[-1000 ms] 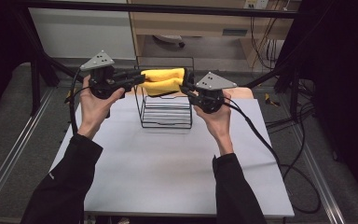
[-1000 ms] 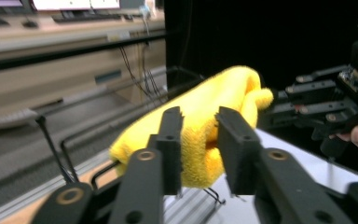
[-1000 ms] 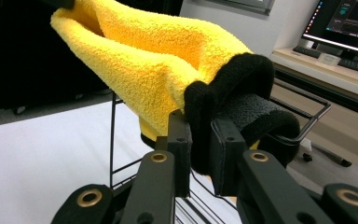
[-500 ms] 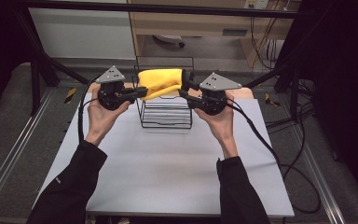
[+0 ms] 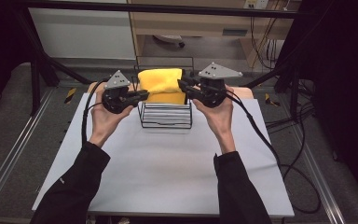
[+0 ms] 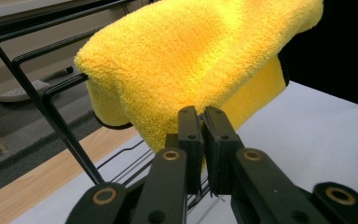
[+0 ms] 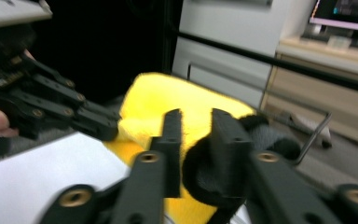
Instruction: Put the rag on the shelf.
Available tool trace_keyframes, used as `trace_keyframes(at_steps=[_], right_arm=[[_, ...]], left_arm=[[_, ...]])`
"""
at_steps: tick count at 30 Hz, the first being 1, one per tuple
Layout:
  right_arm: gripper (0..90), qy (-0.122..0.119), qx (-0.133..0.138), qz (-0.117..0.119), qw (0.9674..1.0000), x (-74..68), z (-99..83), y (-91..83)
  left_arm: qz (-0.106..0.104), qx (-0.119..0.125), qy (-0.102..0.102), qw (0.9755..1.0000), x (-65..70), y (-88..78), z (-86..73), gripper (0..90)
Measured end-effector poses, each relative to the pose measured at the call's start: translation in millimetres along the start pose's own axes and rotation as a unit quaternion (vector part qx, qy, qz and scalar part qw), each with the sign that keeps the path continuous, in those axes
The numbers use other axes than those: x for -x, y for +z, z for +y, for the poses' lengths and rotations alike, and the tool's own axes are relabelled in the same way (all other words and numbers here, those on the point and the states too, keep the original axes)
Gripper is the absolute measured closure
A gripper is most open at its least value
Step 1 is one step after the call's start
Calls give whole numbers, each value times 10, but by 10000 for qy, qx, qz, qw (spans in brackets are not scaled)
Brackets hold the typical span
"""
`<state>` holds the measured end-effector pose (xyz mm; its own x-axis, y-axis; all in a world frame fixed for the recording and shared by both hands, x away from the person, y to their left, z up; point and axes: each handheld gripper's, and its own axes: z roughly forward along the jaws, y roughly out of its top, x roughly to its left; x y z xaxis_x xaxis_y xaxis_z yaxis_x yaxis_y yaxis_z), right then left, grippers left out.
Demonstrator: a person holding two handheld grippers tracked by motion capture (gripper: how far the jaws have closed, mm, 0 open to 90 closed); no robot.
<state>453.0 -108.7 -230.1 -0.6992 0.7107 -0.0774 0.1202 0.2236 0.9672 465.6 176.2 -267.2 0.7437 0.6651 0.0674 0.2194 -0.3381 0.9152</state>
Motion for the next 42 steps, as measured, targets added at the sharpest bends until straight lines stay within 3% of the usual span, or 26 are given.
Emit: trace_keyframes(at_steps=[5, 10, 14, 17, 21, 29, 33, 38, 42], right_arm=[[892, 28, -483, -15, 9988, 4, -117, 48], [900, 103, -631, 5, 9980, 10, -238, 97], [900, 105, -711, -87, 9974, 15, -312, 150], [900, 158, -775, -134, 9968, 40, -372, 182], [900, 261, -788, -151, 9964, 63, -426, 214], [897, 387, -747, -266, 9961, 109, -475, 314], [886, 441, -710, -267, 9961, 128, -489, 337], [860, 444, -613, -183, 9970, 108, -482, 292], [823, 463, -477, -108, 9977, 78, -448, 186]], left_arm=[[-7, -38, 55, 10000, -6, -6, -43, 823], [-11, -42, 157, 9999, 18, 8, -62, 789], [-79, -10, 28, 10000, 16, 2, -67, 680], [-156, 137, -95, 9997, 7, -42, -56, 646], [-75, 107, -205, 9997, -7, -47, -32, 704], [144, -101, -491, 9986, -71, 174, -80, 891], [182, -20, -544, 9983, -88, 213, -110, 897], [81, 40, -604, 9981, -79, 154, -127, 892], [76, 60, -604, 9981, -47, 54, -141, 790]])
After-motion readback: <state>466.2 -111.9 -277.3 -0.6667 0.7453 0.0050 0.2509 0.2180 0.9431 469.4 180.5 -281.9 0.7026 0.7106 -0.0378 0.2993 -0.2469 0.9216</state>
